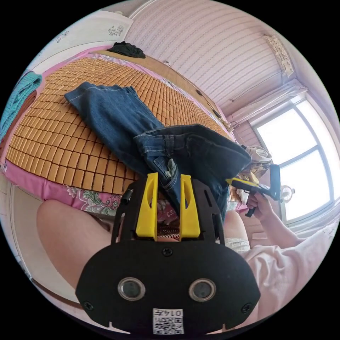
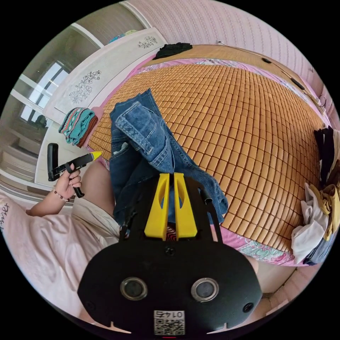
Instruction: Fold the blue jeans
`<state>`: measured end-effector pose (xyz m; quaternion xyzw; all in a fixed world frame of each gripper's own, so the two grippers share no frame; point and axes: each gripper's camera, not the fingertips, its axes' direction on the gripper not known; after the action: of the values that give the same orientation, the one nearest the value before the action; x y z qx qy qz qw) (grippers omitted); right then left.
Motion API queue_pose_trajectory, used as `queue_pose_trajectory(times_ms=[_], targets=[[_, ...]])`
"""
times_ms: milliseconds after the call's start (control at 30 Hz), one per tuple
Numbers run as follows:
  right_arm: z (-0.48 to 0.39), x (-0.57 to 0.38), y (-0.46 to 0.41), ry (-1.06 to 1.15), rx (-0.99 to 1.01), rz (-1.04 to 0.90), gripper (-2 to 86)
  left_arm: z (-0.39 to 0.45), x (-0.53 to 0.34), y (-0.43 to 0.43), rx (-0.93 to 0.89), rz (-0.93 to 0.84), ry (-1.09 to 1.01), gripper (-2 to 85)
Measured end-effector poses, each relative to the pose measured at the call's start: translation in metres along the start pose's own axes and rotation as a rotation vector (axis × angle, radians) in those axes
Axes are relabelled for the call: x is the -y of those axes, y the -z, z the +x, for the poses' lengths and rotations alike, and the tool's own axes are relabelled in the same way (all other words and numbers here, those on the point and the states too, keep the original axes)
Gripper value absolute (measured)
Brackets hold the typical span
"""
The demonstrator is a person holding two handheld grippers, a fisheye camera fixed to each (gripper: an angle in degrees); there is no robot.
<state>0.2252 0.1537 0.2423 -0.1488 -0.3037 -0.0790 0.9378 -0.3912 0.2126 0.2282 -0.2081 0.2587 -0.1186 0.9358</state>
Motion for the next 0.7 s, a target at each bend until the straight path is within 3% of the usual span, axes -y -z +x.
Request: queue_pose_trajectory(times_ms=[200,333,500,600,700], targets=[[0.006,-0.036,0.012,-0.070,0.052,0.060,1.0,-0.001,0.020,-0.025,0.074,-0.038,-0.008,13.5],[0.023,-0.063,0.042,-0.138,0.079,0.181,0.9,0.000,0.029,-0.036,0.218,-0.163,0.011,2.8],[0.057,-0.102,0.111,-0.269,0.132,0.469,0.9,0.049,0.018,0.006,0.077,-0.025,-0.238,-0.8],[0.074,-0.124,0.162,-0.301,0.164,0.634,0.8,0.077,0.020,0.035,-0.116,0.041,-0.292,-0.9],[0.083,-0.153,0.235,-0.280,0.208,0.891,0.8,0.138,0.025,0.071,-0.344,0.090,-0.477,-1.0]])
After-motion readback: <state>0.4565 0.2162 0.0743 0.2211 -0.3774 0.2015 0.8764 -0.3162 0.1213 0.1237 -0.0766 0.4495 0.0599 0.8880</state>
